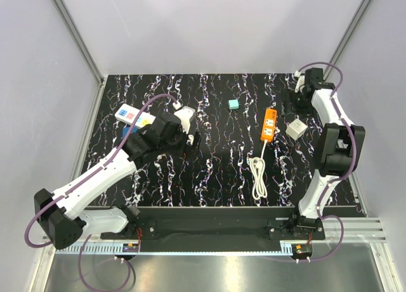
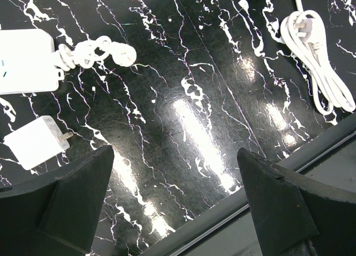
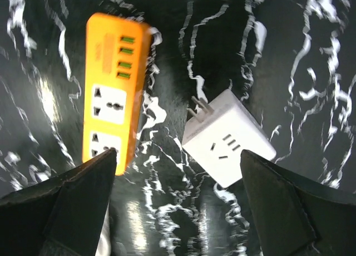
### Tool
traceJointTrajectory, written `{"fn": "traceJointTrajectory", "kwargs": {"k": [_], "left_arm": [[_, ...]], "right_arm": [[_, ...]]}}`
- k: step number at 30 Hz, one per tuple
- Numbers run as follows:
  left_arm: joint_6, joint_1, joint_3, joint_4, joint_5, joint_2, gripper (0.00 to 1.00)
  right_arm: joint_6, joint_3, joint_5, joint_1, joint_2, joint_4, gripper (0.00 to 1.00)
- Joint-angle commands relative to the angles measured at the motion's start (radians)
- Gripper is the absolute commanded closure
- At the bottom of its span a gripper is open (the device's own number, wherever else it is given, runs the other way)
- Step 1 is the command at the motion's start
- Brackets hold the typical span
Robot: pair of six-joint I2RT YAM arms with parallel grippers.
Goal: Insert the plug
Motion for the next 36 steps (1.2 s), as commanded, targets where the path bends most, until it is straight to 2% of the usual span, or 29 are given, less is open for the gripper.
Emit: {"fn": "traceJointTrajectory", "kwargs": {"k": [1, 6, 9, 11, 12, 15, 16, 19, 22, 23, 26, 29, 33, 36], "left_arm": [[0.019, 0.001, -0.007, 0.048, 0.026, -0.001, 0.01], [0.01, 0.001, -0.008, 0.056, 0.021, 0.021, 0.01], [0.008, 0.001, -0.007, 0.061, 0.03, 0.037, 0.01], [0.007, 0.001, -0.003, 0.061, 0.033, 0.05, 0.01], [0.007, 0.001, -0.002, 0.062, 0.038, 0.056, 0.01], [0.007, 0.001, -0.002, 0.062, 0.039, 0.061, 0.01], [0.007, 0.001, -0.002, 0.061, 0.039, 0.062, 0.01], [0.007, 0.001, -0.003, 0.061, 0.036, 0.056, 0.01], [0.008, 0.001, -0.003, 0.061, 0.026, 0.048, 0.01], [0.008, 0.001, -0.003, 0.062, 0.017, 0.044, 0.01], [0.008, 0.001, -0.013, 0.061, 0.001, 0.031, 0.01], [0.008, 0.001, -0.016, 0.061, -0.01, 0.024, 0.01], [0.007, 0.001, -0.014, 0.061, -0.019, 0.022, 0.01], [-0.004, 0.001, -0.013, 0.064, -0.02, 0.025, 0.01]], "right_arm": [[-0.297, -0.033, -0.067, 0.007, -0.053, 0.042, 0.01], [-0.407, -0.036, 0.004, 0.002, -0.024, 0.036, 0.01], [-0.386, -0.031, -0.002, 0.001, -0.021, 0.028, 0.01], [-0.278, 0.004, 0.068, 0.001, -0.01, 0.051, 0.01], [-0.128, 0.03, 0.091, -0.001, 0.014, 0.048, 0.01], [0.16, 0.226, 0.198, -0.001, 0.114, -0.105, 0.03], [0.229, 0.357, 0.264, -0.001, 0.145, -0.236, 0.02], [0.463, 0.458, 0.326, -0.002, 0.209, -0.376, 0.08], [0.735, 0.359, 0.382, -0.008, 0.174, -0.36, 0.1], [0.869, 0.342, 0.386, -0.013, 0.171, -0.372, 0.1], [1.016, 0.262, 0.37, -0.033, 0.151, -0.375, 0.13], [1.021, 0.228, 0.361, -0.033, 0.148, -0.331, 0.15], [1.001, 0.188, 0.453, -0.033, 0.148, -0.317, 0.16], [0.955, 0.087, 0.428, -0.033, 0.124, -0.198, 0.17]]}}
